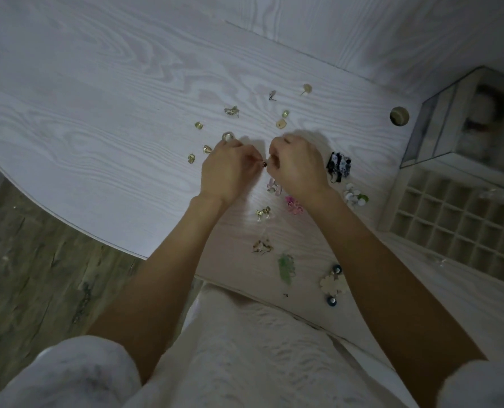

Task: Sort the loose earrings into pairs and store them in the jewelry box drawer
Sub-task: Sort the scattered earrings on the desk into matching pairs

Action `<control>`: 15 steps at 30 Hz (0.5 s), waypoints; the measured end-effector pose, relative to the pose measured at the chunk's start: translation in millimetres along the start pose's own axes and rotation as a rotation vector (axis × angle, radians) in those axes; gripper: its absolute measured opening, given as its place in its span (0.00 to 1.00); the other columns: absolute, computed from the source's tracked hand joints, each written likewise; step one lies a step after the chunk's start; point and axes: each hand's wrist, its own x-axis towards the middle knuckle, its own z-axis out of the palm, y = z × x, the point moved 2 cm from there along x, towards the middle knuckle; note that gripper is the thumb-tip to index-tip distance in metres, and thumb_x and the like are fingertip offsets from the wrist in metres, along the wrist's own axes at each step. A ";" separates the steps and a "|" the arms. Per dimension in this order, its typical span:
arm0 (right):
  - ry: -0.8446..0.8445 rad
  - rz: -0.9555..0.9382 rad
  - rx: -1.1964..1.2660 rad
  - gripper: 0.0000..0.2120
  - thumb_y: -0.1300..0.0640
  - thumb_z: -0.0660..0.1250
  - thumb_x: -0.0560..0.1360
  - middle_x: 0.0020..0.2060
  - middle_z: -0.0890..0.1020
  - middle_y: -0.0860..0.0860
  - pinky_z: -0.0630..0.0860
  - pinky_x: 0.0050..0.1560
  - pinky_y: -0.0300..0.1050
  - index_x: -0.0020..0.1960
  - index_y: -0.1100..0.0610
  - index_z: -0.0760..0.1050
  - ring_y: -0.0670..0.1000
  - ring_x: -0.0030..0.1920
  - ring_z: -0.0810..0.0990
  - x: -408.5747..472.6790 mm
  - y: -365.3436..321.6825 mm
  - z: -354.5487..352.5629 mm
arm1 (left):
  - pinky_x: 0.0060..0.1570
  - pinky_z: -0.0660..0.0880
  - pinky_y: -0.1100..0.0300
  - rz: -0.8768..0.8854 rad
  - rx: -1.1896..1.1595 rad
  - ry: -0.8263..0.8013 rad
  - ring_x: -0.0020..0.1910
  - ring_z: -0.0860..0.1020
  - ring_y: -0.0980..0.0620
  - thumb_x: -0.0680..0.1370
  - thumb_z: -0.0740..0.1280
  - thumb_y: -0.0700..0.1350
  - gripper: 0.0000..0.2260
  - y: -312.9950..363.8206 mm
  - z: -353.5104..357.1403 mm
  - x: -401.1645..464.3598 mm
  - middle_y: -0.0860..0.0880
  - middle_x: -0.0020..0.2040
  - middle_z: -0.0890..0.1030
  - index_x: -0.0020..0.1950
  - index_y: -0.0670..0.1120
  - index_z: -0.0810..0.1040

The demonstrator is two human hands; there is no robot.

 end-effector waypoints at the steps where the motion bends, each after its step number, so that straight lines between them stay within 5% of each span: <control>1: 0.006 0.028 -0.004 0.07 0.60 0.61 0.75 0.44 0.79 0.57 0.71 0.41 0.46 0.49 0.62 0.76 0.56 0.46 0.76 -0.7 2.1 -0.9 | 0.45 0.69 0.58 -0.006 -0.018 -0.012 0.51 0.75 0.46 0.75 0.67 0.48 0.06 1.7 1.6 2.5 0.46 0.47 0.80 0.48 0.49 0.82; 5: 0.049 0.134 0.090 0.07 0.63 0.62 0.73 0.42 0.79 0.57 0.65 0.39 0.42 0.48 0.62 0.77 0.55 0.43 0.76 -8.8 21.1 -7.6 | 0.45 0.75 0.55 0.000 -0.039 -0.071 0.48 0.78 0.48 0.75 0.67 0.51 0.07 15.9 10.1 14.6 0.48 0.48 0.81 0.48 0.52 0.82; 15: 0.072 0.185 0.143 0.08 0.64 0.64 0.73 0.44 0.81 0.57 0.73 0.45 0.45 0.48 0.61 0.80 0.56 0.45 0.78 -25.3 53.3 -21.3 | 0.44 0.72 0.60 0.077 -0.144 -0.066 0.46 0.79 0.48 0.73 0.69 0.44 0.06 52.2 35.1 29.6 0.45 0.48 0.81 0.48 0.47 0.82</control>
